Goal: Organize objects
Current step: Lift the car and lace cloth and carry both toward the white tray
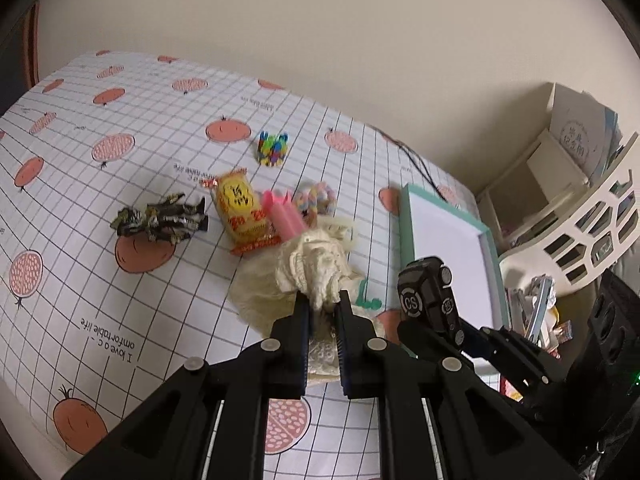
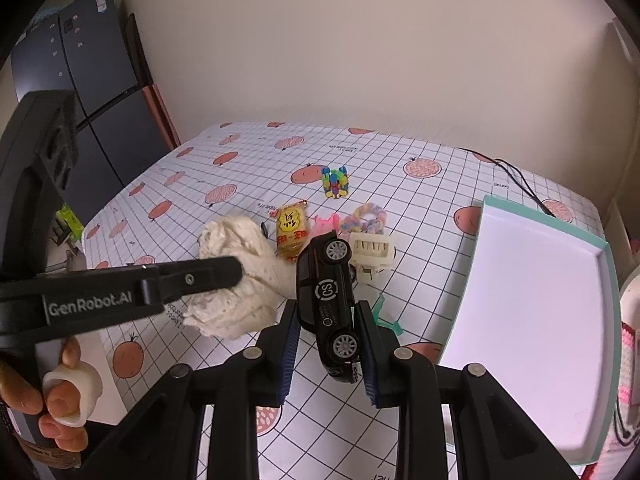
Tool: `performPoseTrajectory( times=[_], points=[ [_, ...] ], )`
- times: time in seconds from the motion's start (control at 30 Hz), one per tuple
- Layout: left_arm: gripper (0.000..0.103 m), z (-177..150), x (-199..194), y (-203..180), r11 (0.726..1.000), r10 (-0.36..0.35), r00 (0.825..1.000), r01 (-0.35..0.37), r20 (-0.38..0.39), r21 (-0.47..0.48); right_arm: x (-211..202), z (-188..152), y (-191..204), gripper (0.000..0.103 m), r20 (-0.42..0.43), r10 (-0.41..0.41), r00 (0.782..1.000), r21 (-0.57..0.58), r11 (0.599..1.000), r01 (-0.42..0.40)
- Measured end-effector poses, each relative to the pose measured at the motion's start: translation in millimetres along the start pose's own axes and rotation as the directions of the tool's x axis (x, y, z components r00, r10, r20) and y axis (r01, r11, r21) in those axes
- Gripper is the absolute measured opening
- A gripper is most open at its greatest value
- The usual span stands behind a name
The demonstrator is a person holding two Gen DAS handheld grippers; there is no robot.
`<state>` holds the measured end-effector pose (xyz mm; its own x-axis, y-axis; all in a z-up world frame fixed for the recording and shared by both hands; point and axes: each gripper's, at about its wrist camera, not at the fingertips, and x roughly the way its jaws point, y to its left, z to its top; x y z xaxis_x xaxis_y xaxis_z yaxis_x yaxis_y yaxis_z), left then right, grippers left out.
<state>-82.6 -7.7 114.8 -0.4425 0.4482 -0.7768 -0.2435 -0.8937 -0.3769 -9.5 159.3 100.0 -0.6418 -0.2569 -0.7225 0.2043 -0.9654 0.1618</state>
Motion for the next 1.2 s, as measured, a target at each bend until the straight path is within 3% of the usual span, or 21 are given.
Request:
performPoseTrajectory(
  times=[0.17,0.53,0.83,1.2],
  points=[
    [0.012,2.1,-8.2,-2.3,1.000,-0.011,0.999,0.010,0.047,0.003,-0.8,1.0,-1.6,0.029,0.002,0.001,1.000,0.004,1.000,-0.001],
    [0.012,2.7,-8.2,-5.3,0.999,-0.039,0.997,0.039,0.070,-0.004,1.6,-2.4,-10.7,0.029,-0.010,-0.017,1.000,0.018,1.000,0.017],
    [0.012,6.8,-25.1,-12.8,0.995,-0.101,0.983,0.100,0.151,0.016,-4.2,0.6,-30.9,0.029,0.008,-0.030,1.000,0.072,0.997,0.030],
    [0.012,7.9,-24.6,-27.8,0.995,-0.081,0.977,0.069,0.196,0.065,-5.7,-2.9,-65.1,0.029,0.003,-0.084,0.996,0.142,0.986,0.082]
  ],
)
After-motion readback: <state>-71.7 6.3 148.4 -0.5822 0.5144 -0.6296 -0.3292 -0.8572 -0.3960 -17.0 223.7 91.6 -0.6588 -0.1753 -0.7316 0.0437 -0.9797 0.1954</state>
